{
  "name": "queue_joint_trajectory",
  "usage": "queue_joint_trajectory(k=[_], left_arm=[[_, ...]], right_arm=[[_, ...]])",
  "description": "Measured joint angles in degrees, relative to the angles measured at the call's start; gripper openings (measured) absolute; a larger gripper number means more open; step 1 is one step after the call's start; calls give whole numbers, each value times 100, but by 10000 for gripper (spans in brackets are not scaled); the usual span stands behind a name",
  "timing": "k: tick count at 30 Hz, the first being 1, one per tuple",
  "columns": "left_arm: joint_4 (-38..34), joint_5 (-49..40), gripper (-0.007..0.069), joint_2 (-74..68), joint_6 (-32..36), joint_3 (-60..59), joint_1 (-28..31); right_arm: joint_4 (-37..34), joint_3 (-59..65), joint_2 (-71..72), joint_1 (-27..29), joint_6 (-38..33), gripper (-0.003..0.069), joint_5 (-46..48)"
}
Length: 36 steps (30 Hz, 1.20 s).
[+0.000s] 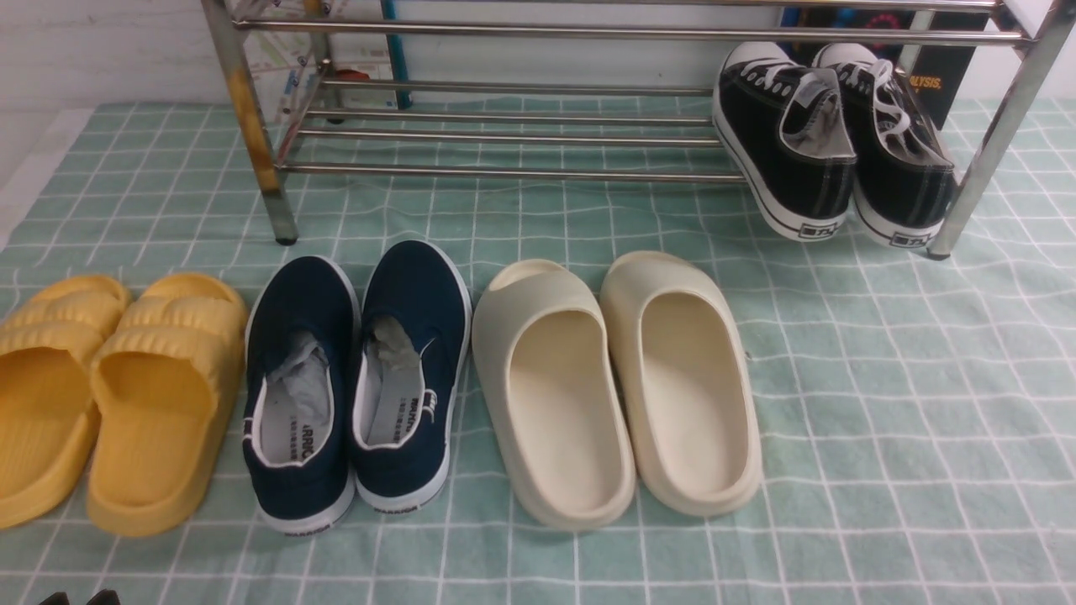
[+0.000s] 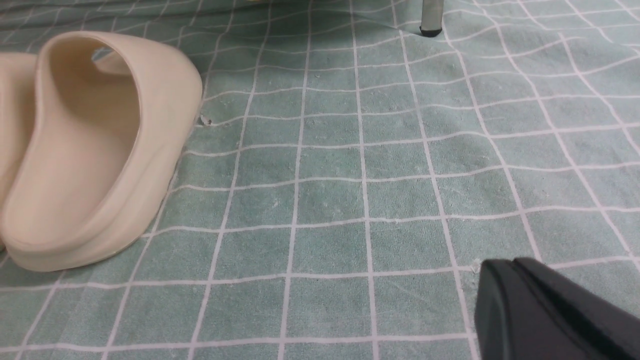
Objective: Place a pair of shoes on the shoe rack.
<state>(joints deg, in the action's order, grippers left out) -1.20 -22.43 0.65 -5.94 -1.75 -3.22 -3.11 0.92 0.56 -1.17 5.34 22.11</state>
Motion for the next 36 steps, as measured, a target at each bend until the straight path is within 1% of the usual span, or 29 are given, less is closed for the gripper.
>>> queue_joint_trajectory(k=[36], left_arm=[[0, 0, 238, 0, 0, 0, 0]], right_arm=[[-2, 0, 0, 0, 0, 69, 0]])
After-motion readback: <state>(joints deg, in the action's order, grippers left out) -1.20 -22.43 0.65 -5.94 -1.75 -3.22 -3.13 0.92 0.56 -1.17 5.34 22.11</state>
